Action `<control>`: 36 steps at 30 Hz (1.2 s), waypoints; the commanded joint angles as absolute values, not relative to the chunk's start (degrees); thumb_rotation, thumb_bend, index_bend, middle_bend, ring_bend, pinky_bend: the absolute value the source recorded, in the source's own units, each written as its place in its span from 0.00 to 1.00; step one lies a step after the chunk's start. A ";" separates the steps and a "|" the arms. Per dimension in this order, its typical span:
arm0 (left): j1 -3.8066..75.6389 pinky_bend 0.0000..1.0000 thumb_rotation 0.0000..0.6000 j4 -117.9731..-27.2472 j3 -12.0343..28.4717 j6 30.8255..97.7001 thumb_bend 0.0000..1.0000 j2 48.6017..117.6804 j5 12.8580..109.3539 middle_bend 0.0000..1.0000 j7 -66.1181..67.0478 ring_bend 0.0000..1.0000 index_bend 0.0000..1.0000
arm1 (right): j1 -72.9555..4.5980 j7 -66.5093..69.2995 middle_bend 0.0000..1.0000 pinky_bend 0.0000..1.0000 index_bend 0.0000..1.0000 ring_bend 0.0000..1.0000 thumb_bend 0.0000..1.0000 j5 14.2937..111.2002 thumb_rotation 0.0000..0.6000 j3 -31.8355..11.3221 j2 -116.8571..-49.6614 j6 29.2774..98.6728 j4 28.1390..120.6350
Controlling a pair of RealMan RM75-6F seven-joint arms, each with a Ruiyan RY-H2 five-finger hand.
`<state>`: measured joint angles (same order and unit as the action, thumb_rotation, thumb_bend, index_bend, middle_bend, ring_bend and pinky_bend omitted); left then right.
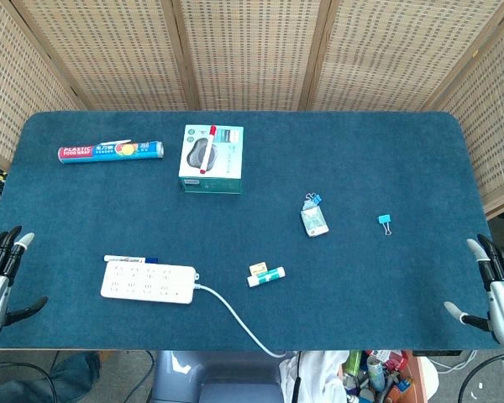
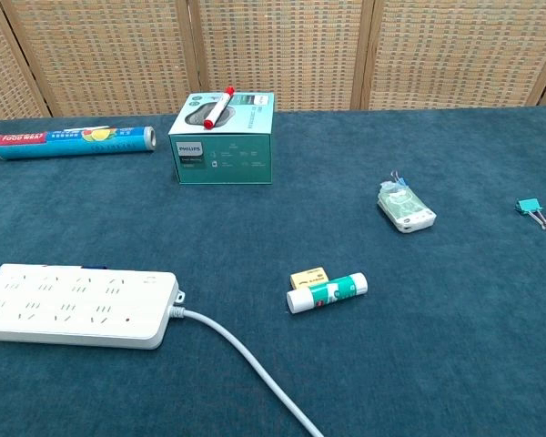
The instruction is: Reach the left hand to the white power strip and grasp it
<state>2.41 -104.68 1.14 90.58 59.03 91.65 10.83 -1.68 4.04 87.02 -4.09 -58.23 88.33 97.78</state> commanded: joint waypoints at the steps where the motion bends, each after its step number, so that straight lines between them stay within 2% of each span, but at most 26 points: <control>1: 2.13 0.00 1.00 -104.52 0.94 90.87 0.00 59.30 92.11 0.00 11.21 0.00 0.00 | -1.67 4.28 0.00 0.00 0.00 0.00 0.00 87.06 1.00 -4.13 -58.11 88.38 97.78; 7: 2.41 0.00 1.00 -104.12 0.79 90.25 0.00 59.55 92.38 0.00 11.26 0.00 0.00 | -1.72 4.45 0.00 0.00 0.00 0.00 0.00 86.80 1.00 -4.19 -58.08 88.15 97.77; 8: 2.59 0.02 1.00 -103.94 0.79 90.11 0.00 59.60 92.68 0.07 11.02 0.01 0.00 | -1.76 4.48 0.00 0.00 0.00 0.00 0.00 86.68 1.00 -4.21 -58.07 88.01 97.80; 9: 2.72 0.16 1.00 -103.78 0.79 89.99 0.00 59.63 92.88 0.30 10.93 0.18 0.00 | -1.79 4.54 0.00 0.00 0.00 0.00 0.00 86.61 1.00 -4.24 -58.05 87.96 97.84; 10: 2.92 0.31 1.00 -103.69 0.82 89.78 0.02 59.76 93.06 0.48 10.76 0.34 0.00 | -1.81 4.62 0.00 0.00 0.00 0.00 0.00 86.52 1.00 -4.33 -58.03 87.98 97.82; 11: 3.06 0.58 1.00 -103.64 1.30 90.25 0.06 60.24 93.15 0.77 10.47 0.62 0.00 | -1.82 4.61 0.00 0.00 0.00 0.00 0.00 86.48 1.00 -4.38 -58.04 88.01 97.82; 12: 3.29 0.83 1.00 -103.52 1.66 90.16 0.12 61.38 92.72 0.94 9.60 0.87 0.00 | -1.82 4.62 0.00 0.00 0.00 0.00 0.00 86.39 1.00 -4.44 -58.03 88.00 97.85; 13: 3.55 0.94 1.00 -103.70 1.45 89.35 0.20 61.95 92.45 0.99 8.37 0.96 0.00 | -1.83 4.73 0.00 0.00 0.00 0.00 0.00 86.29 1.00 -4.45 -58.01 87.92 97.91; 14: 4.28 0.98 1.00 -103.90 0.79 87.21 0.27 62.48 92.25 1.00 6.21 0.99 0.00 | -1.82 4.93 0.00 0.00 0.00 0.00 0.00 86.20 1.00 -4.46 -57.95 87.87 97.99; 15: 5.25 1.00 1.00 -103.45 0.29 84.99 0.41 62.89 92.39 1.00 5.62 1.00 0.00 | -1.80 5.06 0.00 0.00 0.00 0.00 0.00 86.15 1.00 -4.46 -57.83 87.84 97.93; 16: 5.92 1.00 1.00 -102.76 0.13 83.81 0.60 63.36 92.70 1.00 6.16 1.00 0.00 | -1.78 5.16 0.00 0.00 0.00 0.00 0.00 86.13 1.00 -4.47 -57.78 87.84 97.89; 18: 7.72 1.00 1.00 -101.06 -0.56 80.45 0.89 65.75 93.67 1.00 7.36 1.00 0.00 | -1.67 5.68 0.00 0.00 0.00 0.00 0.00 86.02 1.00 -4.56 -57.63 88.02 97.90; 19: 8.24 1.00 1.00 -100.64 -0.87 79.37 0.97 66.53 93.92 1.00 7.15 1.00 0.02 | -1.61 5.92 0.00 0.00 0.00 0.00 0.00 86.03 1.00 -4.57 -57.56 88.12 97.92; 24: 11.27 1.00 1.00 -98.51 -1.75 72.93 1.00 71.95 93.45 1.00 7.60 1.00 0.21 | -1.45 7.19 0.00 0.00 0.00 0.00 0.00 86.35 1.00 -4.50 -57.20 88.35 97.81; 28: 13.75 1.00 1.00 -98.84 -0.85 67.04 1.00 76.28 89.13 1.00 11.70 1.00 0.23 | -1.51 7.98 0.00 0.00 0.00 0.00 0.00 86.23 1.00 -4.49 -56.96 88.02 97.60; 36: 16.05 1.00 1.00 -99.82 -0.15 62.45 1.00 81.28 83.43 1.00 19.34 1.00 0.23 | -1.71 9.30 0.00 0.00 0.00 0.00 0.00 85.47 1.00 -4.67 -56.59 87.21 97.21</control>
